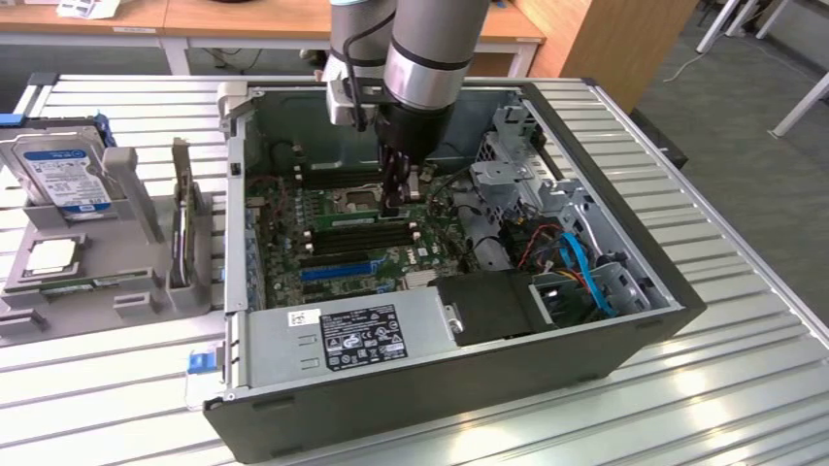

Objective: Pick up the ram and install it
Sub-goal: 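Insert the ram into the slot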

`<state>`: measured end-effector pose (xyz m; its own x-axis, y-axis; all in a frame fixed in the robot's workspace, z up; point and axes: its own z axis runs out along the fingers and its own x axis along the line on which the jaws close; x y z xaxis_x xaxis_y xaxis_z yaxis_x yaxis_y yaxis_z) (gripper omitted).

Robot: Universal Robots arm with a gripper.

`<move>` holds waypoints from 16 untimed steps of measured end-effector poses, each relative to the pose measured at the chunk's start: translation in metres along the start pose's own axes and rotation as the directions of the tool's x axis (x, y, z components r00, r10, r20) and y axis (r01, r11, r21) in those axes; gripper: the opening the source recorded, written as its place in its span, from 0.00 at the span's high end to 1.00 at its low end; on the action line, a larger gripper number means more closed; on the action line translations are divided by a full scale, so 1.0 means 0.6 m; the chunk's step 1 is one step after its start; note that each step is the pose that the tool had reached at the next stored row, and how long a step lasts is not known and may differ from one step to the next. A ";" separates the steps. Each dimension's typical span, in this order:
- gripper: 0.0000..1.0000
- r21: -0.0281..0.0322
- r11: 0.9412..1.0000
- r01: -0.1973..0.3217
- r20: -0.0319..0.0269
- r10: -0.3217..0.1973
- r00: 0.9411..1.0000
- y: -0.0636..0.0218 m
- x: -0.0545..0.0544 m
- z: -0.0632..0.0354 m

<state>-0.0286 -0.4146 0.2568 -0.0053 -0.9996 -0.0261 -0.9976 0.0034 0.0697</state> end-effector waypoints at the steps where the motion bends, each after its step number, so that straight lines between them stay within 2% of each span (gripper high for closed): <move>1: 0.89 0.000 1.000 0.000 0.000 0.000 1.000 0.000 0.000 0.000; 16: 0.89 0.000 1.000 0.000 0.000 0.000 1.000 0.000 0.011 0.000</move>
<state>-0.0287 -0.4210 0.2567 -0.0054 -0.9996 -0.0262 -0.9976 0.0035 0.0696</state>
